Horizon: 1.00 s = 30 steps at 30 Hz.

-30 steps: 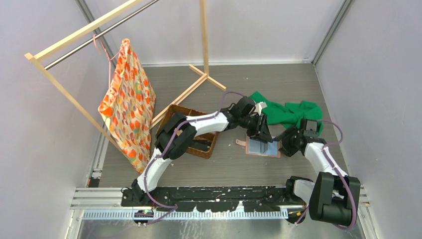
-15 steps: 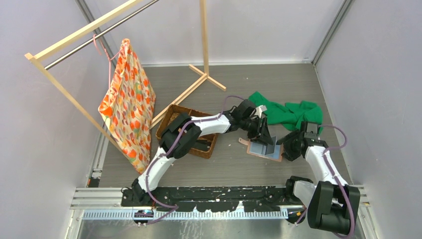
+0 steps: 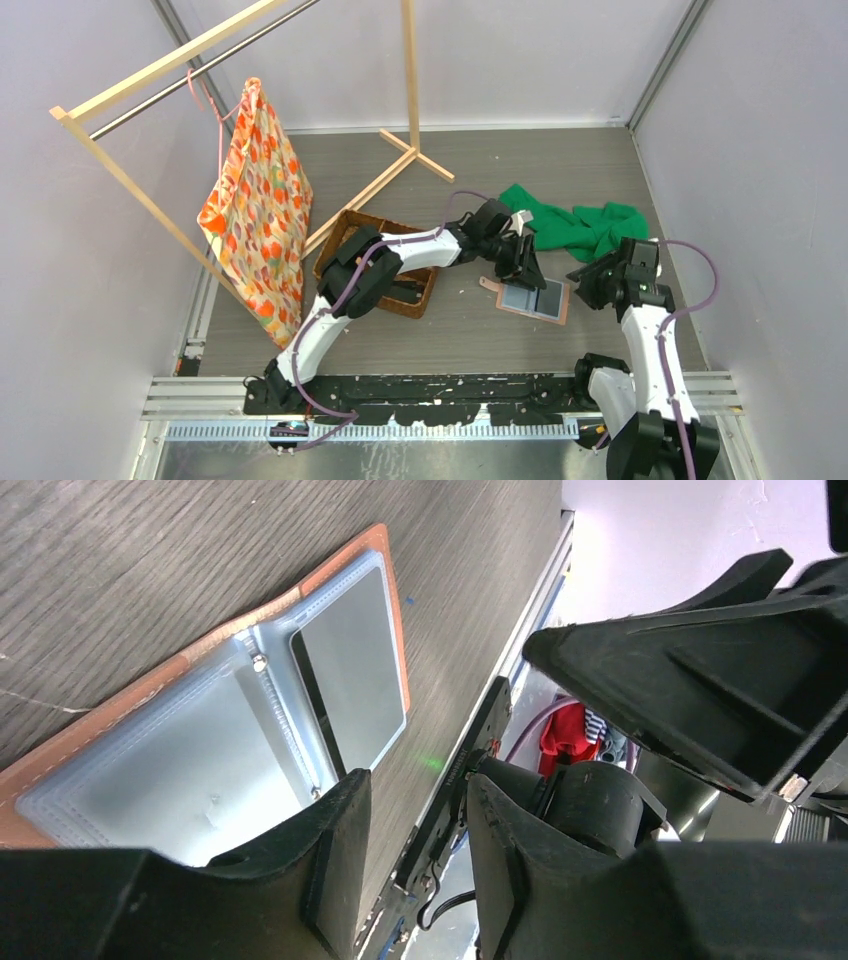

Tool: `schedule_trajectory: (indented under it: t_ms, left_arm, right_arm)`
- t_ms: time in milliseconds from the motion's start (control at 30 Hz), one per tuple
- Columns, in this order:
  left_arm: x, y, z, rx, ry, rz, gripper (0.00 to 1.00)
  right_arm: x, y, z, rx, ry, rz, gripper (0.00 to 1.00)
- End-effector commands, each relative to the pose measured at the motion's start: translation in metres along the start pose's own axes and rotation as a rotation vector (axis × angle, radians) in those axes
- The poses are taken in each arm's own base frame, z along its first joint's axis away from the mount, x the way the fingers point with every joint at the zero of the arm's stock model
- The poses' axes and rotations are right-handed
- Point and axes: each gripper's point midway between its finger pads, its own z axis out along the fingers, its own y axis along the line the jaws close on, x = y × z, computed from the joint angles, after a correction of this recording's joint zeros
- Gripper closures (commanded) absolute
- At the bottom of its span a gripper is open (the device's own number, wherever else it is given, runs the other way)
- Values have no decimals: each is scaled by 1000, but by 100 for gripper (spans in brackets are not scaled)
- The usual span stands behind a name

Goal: Take the credit cards out of the card holder
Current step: Remove the credit card from the card holder.

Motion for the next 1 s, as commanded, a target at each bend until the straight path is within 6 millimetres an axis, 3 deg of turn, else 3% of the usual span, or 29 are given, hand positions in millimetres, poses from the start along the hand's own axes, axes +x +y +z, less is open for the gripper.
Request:
schedule_trajectory:
  t_ms: [0, 300, 567, 967]
  left_arm:
    - [-7, -21, -11, 42, -28, 34, 59]
    - [-4, -6, -6, 13, -23, -12, 60]
    - [-5, -8, -5, 18, -22, -10, 60]
    - [-4, 1, -1, -8, -17, -20, 58]
  right_arm:
    - [18, 23, 8, -123, 145, -66, 61]
    - [34, 5, 33, -74, 211, -44, 70]
    - [26, -15, 40, 20, 150, -56, 62]
    - [29, -20, 52, 32, 161, -41, 62]
